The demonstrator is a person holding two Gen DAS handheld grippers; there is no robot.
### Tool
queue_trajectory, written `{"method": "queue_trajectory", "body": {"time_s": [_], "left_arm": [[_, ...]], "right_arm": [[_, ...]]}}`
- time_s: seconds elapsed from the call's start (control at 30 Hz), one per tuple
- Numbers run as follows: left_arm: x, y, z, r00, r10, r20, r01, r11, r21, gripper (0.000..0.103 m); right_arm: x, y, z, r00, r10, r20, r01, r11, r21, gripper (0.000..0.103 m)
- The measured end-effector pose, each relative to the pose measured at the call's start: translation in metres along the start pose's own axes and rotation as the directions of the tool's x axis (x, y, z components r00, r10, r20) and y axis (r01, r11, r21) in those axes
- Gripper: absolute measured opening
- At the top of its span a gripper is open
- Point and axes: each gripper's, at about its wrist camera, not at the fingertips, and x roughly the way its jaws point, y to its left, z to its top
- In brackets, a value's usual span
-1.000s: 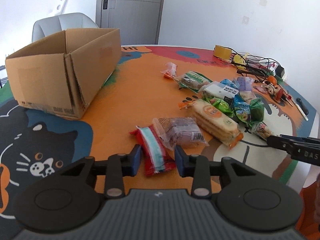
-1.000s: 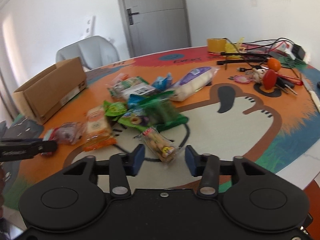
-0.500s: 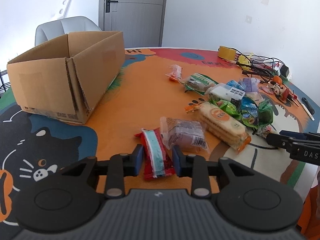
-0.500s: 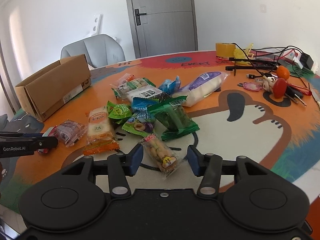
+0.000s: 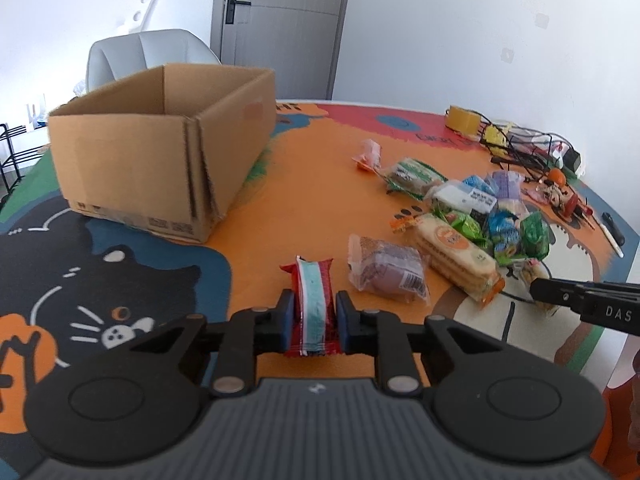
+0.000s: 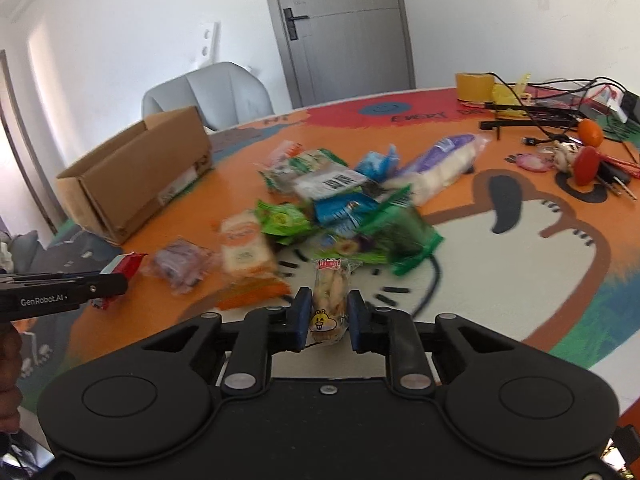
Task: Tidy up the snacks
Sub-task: 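Lift both held snacks and carry them over the cardboard box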
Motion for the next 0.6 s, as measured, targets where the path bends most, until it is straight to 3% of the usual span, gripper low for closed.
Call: {"method": "queue_trajectory", "body": {"time_s": [0.6], "left_arm": [[-0.040,0.028,0.034,0.994,0.010,0.108,-0.008,1.000,-0.019,0.020]], "right_arm": [[0.004,0.071,0.043,0.994,0.093,0.064,-0.092,0.995,-0.026,0.021]]}}
